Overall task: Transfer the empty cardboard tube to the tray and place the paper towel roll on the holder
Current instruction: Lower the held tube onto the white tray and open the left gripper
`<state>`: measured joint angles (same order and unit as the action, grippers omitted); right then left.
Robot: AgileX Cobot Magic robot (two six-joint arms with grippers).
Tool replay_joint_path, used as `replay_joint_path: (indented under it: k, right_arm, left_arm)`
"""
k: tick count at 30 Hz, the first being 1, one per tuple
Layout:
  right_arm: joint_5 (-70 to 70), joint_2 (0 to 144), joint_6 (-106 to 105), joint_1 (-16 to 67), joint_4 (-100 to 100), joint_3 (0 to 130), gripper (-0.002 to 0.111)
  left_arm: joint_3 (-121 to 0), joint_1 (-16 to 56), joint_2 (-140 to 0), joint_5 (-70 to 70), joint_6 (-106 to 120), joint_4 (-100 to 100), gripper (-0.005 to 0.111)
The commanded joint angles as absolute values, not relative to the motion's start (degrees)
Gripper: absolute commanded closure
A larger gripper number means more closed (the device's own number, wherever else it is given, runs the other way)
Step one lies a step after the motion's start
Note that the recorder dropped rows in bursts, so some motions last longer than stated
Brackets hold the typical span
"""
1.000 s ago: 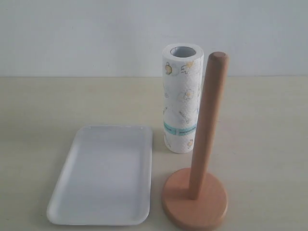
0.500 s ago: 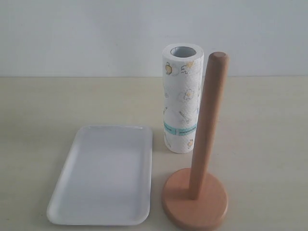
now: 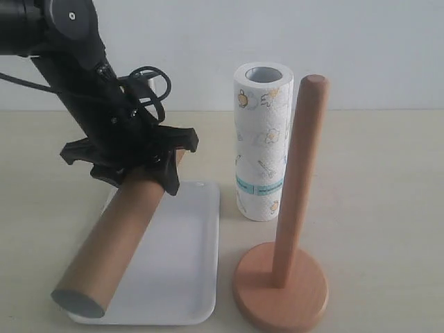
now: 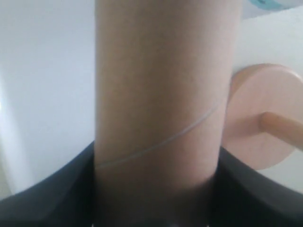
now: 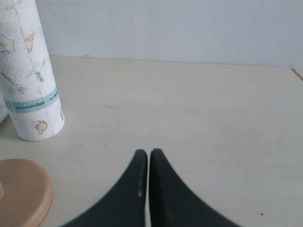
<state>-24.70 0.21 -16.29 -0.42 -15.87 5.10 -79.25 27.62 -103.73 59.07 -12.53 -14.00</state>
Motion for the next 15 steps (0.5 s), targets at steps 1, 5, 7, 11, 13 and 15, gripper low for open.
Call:
replay_joint_path:
  k: [1,5,7,11,13,15]
  right_arm:
    - [-24.3,0.0,-16.4,-0.5,-15.8,5.1,0.107]
    - [-24.3,0.0,-16.4,-0.5,-15.8,5.1,0.107]
    - [-24.3,0.0,-16.4,-0.5,-15.8,5.1,0.107]
    - [-24.3,0.0,-16.4,-0.5,-15.8,5.1,0.107]
    - [-24.3,0.0,-16.4,-0.5,-15.8,5.1,0.107]
    - [-24.3,0.0,-16.4,-0.5,-15.8,5.1,0.107]
  left_arm:
    - [-81.3,23.2,-107.6,58.8,-8.0,-20.5,0.103]
    - [-81.3,22.5,-109.8,56.3,-8.0,-17.5,0.103]
    - [-81.3,22.5,-110.7,54.4,-7.6,-17.8,0.103]
    - [-81.3,22.5,-112.8,52.2,-7.5,-20.6,0.103]
    - [-81.3,22.5,-113.8,52.0,-7.6,-20.6,0.103]
    - [-81.3,22.5,-115.0,52.0,-7.6,-20.6,0.103]
